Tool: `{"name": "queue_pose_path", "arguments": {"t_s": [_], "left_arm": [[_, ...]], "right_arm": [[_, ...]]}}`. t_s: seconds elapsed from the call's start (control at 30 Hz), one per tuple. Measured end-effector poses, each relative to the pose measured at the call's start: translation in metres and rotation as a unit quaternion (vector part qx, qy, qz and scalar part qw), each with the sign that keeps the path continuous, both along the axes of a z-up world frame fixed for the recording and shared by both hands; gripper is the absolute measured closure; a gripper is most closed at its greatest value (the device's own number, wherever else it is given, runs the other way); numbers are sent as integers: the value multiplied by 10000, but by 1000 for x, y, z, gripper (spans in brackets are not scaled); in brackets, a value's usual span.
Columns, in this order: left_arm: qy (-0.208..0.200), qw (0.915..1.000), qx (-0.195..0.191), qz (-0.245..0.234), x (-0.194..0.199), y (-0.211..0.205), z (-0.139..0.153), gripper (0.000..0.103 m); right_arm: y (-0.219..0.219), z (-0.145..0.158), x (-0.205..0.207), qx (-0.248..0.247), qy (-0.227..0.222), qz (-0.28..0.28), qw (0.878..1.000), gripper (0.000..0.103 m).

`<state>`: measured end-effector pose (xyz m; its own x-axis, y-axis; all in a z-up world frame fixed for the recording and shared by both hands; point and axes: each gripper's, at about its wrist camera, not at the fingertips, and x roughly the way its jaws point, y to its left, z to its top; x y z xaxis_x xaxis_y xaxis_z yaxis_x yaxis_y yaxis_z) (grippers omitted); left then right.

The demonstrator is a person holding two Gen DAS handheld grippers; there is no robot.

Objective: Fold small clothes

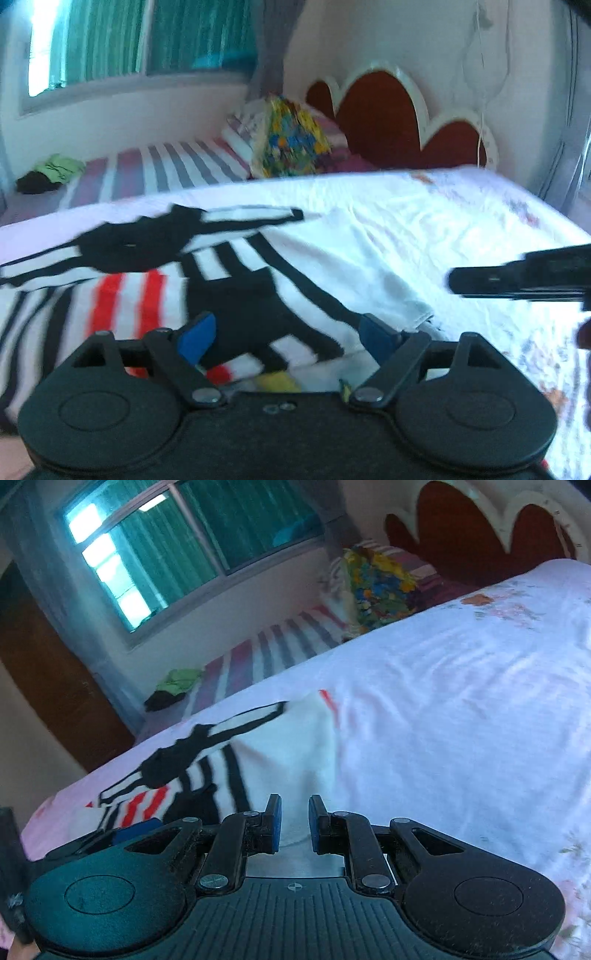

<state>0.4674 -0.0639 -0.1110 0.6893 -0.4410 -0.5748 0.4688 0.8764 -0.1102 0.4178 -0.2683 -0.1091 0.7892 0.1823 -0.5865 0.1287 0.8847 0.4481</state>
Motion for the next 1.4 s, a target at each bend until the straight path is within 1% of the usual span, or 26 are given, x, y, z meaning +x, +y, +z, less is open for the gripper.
{"name": "queue_pose_path", "arguments": {"t_s": [0.03,0.07,0.13,0.2,0.23,0.27,0.3,0.33,0.37,0.47,0.53,0.63,0.7,0.73,0.8,0.83,0.87,1.0,1.07,1.13,1.17,1.2,1.23,1.3,1.4], "left_arm": [[-57,9998,-45,161,-8,16,3,19],[-135,9991,-29,404,-17,35,4,19],[-275,9950,201,939,-33,72,3,22],[-337,9864,456,1544,-47,113,-2,24],[-268,9817,515,1814,-50,134,-5,27],[-184,9773,539,2041,-50,153,-9,28],[-90,9736,566,2208,-50,166,-12,28],[20,9708,609,2322,-49,178,-16,31],[73,9686,657,2395,-47,187,-19,32],[151,9666,715,2455,-40,200,-23,36],[141,9666,714,2457,-37,204,-26,41],[232,9665,686,2460,-29,214,-30,51],[189,9679,601,2434,-25,217,-29,53],[185,9683,630,2408,-21,217,-29,54],[192,9689,590,2394,-21,222,-27,56],[203,9695,521,2386,-22,224,-25,58],[222,9700,467,2376,-20,227,-25,58],[309,9734,416,2232,-15,227,-26,62],[339,9743,376,2195,-13,227,-27,65],[364,9741,341,2206,-11,226,-27,65],[380,9741,346,2201,-10,226,-27,65],[388,9740,361,2201,-9,225,-27,65],[383,9743,364,2191,-9,225,-27,65],[363,9752,382,2149,-9,226,-26,65],[409,9757,347,2123,-9,228,-28,65]], "right_arm": [[4,0,2,12,-56,48,10000,48],[10,1,3,58,-169,135,9997,27],[20,1,10,208,-267,385,9987,27],[35,-3,18,264,-272,573,9976,27],[40,-5,23,285,-274,632,9972,27],[46,-9,27,319,-255,682,9968,28],[52,-14,33,342,-196,686,9969,37],[58,-19,40,357,-90,681,9970,42],[62,-26,47,407,3,673,9969,48],[71,-44,64,555,308,529,9966,48],[71,-49,70,644,344,471,9962,48],[79,-49,81,565,328,522,9965,49],[87,-48,87,439,379,617,9964,78],[92,-49,90,320,434,640,9965,79],[98,-48,92,131,420,681,9967,87],[101,-46,93,67,374,700,9968,88],[103,-41,91,-67,281,715,9970,90],[104,-12,73,-384,-286,732,9962,90],[103,-5,66,-539,-405,793,9946,90],[104,-9,68,-736,-321,806,9935,90],[104,-15,71,-796,-201,797,9934,90],[102,-21,74,-770,-65,779,9940,90],[100,-23,75,-710,-46,765,9945,90],[99,-15,71,-698,-271,782,9941,90],[105,12,62,-712,-744,922,9904,90]]}}
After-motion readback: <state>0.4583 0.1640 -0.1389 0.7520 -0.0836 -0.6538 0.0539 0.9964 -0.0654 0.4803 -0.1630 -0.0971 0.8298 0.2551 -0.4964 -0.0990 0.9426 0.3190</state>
